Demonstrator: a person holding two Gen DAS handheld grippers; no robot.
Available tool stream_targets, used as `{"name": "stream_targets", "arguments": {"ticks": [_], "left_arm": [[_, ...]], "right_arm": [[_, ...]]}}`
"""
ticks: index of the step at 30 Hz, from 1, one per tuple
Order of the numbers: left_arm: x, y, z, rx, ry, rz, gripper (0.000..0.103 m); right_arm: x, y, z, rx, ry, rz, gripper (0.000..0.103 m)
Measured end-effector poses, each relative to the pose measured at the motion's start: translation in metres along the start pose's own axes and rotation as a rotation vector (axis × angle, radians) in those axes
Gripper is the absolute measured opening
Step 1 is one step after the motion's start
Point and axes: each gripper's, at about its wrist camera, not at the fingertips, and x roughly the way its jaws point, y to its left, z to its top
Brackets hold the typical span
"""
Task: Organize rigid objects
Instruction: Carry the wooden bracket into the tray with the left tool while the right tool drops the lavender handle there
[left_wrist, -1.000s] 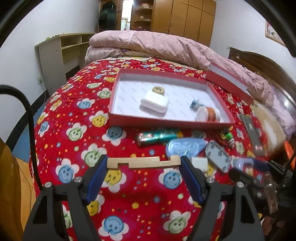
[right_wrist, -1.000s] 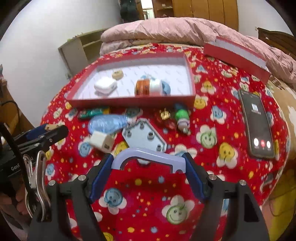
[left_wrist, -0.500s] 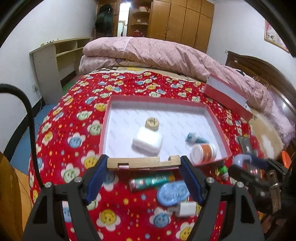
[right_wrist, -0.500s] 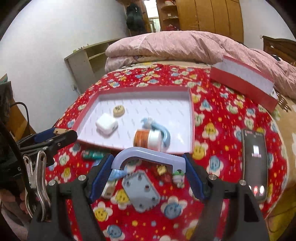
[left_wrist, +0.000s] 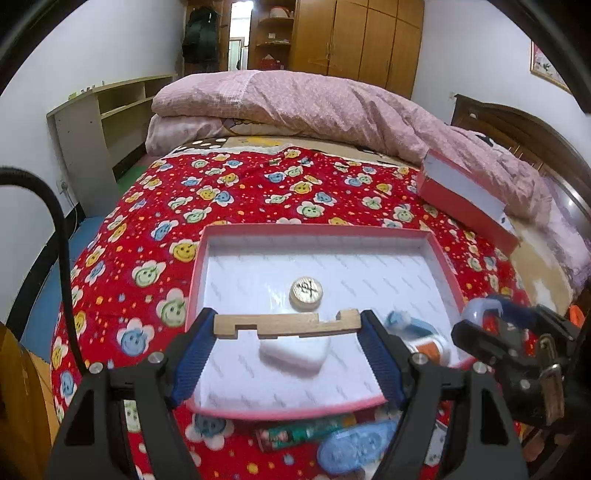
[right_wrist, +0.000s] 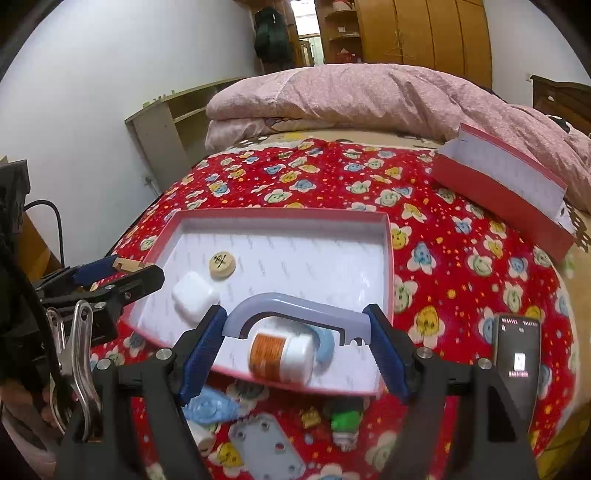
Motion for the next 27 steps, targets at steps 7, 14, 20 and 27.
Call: {"name": "stream_targets", "arguments": {"ticks": [7, 14, 20, 27], "left_arm": [[0.039, 0.006, 0.014, -0.016, 0.040, 0.008, 0.081], [0.070, 0.010, 0.020, -0.020, 0.062, 0.033, 0.081], [0.087, 0.011, 0.025, -0.019, 0.070, 0.055, 0.081], [0.098, 0.014, 0.025, -0.045, 0.083, 0.052, 0.081]], "right_arm": [[0.033, -0.005, 0.015, 0.000, 0.036, 0.000, 0.077], [0.059, -0.009, 0.020, -0.003, 0.054, -0.013, 0.077], [0.074, -0.017, 0.023, 0.009, 0.061, -0.025, 0.077], [0.086, -0.024, 0.023, 0.019, 0.077, -0.027, 0.077]]}}
